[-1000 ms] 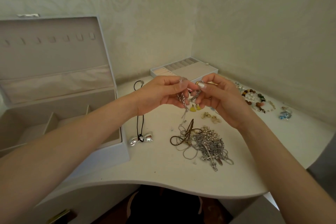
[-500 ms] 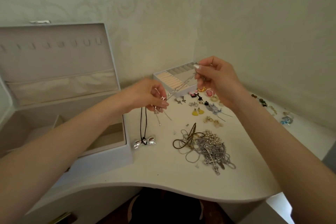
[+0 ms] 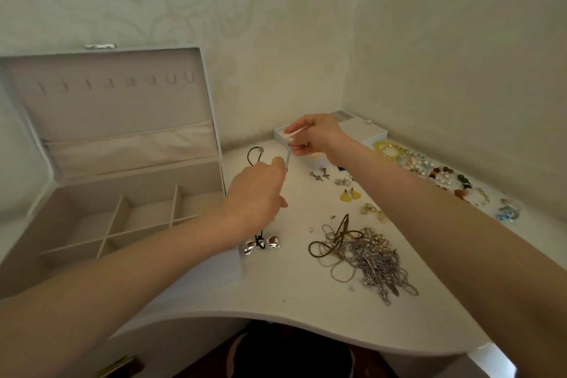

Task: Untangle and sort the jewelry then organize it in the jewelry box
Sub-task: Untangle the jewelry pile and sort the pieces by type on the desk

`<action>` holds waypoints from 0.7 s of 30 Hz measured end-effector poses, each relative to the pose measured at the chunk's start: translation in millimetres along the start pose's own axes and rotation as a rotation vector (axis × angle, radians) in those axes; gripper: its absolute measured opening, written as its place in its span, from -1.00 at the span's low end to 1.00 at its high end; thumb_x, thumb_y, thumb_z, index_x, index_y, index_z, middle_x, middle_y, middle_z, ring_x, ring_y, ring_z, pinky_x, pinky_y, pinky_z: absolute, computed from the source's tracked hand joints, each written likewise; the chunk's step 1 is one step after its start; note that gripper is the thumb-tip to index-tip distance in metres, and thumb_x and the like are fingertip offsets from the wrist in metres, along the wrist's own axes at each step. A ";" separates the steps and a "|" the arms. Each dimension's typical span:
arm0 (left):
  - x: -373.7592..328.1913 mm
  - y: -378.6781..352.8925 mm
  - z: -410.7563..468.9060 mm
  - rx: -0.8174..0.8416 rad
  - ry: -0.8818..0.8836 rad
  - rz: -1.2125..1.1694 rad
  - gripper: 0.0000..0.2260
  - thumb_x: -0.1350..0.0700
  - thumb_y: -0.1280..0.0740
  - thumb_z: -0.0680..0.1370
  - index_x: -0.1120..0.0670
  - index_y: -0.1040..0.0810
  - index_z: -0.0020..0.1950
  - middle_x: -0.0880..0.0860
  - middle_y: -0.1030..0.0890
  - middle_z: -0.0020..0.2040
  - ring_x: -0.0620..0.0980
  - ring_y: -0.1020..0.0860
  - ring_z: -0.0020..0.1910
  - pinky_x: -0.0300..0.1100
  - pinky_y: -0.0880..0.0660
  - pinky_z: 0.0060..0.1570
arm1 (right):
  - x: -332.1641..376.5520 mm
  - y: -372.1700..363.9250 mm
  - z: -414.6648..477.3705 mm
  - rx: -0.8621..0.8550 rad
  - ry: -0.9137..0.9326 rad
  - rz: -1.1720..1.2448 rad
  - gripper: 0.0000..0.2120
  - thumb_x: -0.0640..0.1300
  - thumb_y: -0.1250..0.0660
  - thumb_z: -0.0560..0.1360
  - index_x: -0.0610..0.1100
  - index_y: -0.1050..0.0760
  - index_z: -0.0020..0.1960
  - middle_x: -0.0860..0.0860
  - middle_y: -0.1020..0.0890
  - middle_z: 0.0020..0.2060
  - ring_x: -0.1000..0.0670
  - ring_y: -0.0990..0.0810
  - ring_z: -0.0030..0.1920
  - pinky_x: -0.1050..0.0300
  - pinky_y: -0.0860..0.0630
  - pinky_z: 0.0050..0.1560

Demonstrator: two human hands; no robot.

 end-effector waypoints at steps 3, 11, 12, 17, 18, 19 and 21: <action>-0.8 -4.1 4.5 0.039 -0.026 0.102 -0.73 0.06 -0.41 0.49 0.17 -0.43 0.06 0.13 -0.56 -0.01 0.14 -0.51 0.01 -0.08 -0.38 -0.16 | -8.9 -18.3 14.6 0.038 -0.058 -0.022 -0.80 -0.49 -0.33 0.41 -0.22 -0.54 -0.16 -0.14 -0.57 -0.35 0.03 -0.55 -0.43 0.28 -0.54 -0.43; 1.3 -28.4 14.2 0.188 -0.099 0.044 -0.84 0.11 -0.39 0.47 0.11 -0.52 0.00 0.08 -0.57 0.01 0.08 -0.51 0.03 -0.14 -0.39 -0.10 | -30.2 -45.1 48.0 0.030 -0.098 -0.074 -0.79 -0.54 -0.33 0.39 -0.37 -0.58 -0.02 -0.04 -0.53 -0.29 -0.02 -0.56 -0.29 0.26 -0.53 -0.42; 0.6 -29.8 14.6 0.190 -0.103 0.056 -0.83 0.10 -0.39 0.47 0.11 -0.52 0.01 0.09 -0.57 0.02 0.08 -0.51 0.04 -0.14 -0.39 -0.10 | -32.2 -47.9 50.1 0.031 -0.098 -0.097 -0.78 -0.53 -0.33 0.39 -0.38 -0.58 0.00 -0.05 -0.53 -0.30 -0.02 -0.56 -0.30 0.25 -0.55 -0.40; -0.7 -35.5 15.2 0.210 -0.126 0.093 -0.80 0.08 -0.36 0.50 0.15 -0.50 0.05 0.12 -0.55 0.08 0.11 -0.50 0.08 -0.13 -0.41 -0.06 | -38.0 -60.8 62.7 0.034 -0.065 -0.309 -0.78 -0.53 -0.35 0.37 -0.33 -0.61 -0.04 -0.08 -0.56 -0.34 0.00 -0.57 -0.33 0.22 -0.61 -0.29; -1.1 -36.5 15.3 0.214 -0.133 0.087 -0.81 0.08 -0.36 0.50 0.14 -0.50 0.05 0.12 -0.55 0.09 0.11 -0.50 0.09 -0.14 -0.40 -0.07 | -37.4 -62.9 64.6 0.037 -0.049 -0.354 -0.78 -0.52 -0.35 0.37 -0.32 -0.62 -0.04 -0.06 -0.56 -0.35 0.02 -0.56 -0.33 0.23 -0.60 -0.28; -1.3 -36.7 15.1 0.214 -0.138 0.082 -0.82 0.09 -0.36 0.50 0.14 -0.50 0.05 0.12 -0.55 0.09 0.11 -0.50 0.09 -0.14 -0.39 -0.08 | -36.7 -64.8 65.9 0.042 -0.035 -0.395 -0.78 -0.50 -0.36 0.37 -0.30 -0.62 -0.05 -0.04 -0.55 -0.35 0.04 -0.55 -0.34 0.26 -0.58 -0.29; -1.5 -35.8 15.3 0.213 -0.140 0.071 -0.84 0.10 -0.36 0.50 0.12 -0.50 0.03 0.10 -0.55 0.08 0.09 -0.50 0.09 -0.15 -0.38 -0.11 | -33.2 -67.7 67.0 0.048 -0.004 -0.478 -0.81 -0.45 -0.38 0.39 -0.26 -0.62 -0.06 0.00 -0.54 -0.38 0.08 -0.52 -0.38 0.36 -0.51 -0.39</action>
Point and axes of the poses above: each hand's wrist, its own z-axis towards the middle knuckle, its own y-axis out of the back of the hand, x = y × z, the point moved 10 cm from there along z, towards the middle knuckle
